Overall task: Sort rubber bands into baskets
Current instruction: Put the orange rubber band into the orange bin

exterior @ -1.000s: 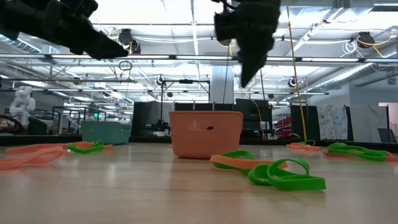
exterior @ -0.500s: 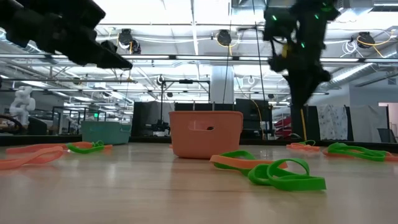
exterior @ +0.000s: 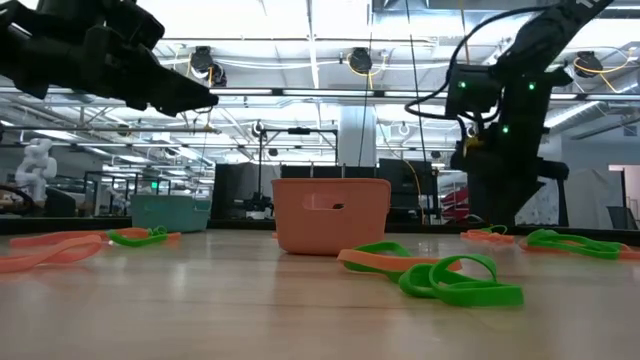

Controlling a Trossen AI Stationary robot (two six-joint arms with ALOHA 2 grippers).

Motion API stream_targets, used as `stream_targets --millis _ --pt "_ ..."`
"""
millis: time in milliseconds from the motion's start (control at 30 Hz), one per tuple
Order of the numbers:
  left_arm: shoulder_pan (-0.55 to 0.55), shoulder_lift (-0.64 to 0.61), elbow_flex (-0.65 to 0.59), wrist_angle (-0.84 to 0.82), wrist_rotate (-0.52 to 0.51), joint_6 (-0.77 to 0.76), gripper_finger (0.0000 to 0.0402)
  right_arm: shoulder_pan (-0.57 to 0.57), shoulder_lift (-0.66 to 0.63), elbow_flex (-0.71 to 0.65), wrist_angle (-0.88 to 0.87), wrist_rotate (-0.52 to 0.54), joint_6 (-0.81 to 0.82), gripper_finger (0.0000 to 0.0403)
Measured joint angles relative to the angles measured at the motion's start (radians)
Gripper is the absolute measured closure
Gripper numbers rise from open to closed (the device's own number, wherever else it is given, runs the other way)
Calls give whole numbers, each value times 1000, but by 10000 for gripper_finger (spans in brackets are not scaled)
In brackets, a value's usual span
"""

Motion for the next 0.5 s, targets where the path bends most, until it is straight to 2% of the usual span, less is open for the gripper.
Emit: stream_targets --millis 267,500 --pt "0 0 0 -3 0 3 204 -5 17 -10 29 -22 -3 310" --pt "15 0 0 -30 -1 0 204 -5 100 -10 8 -36 5 310"
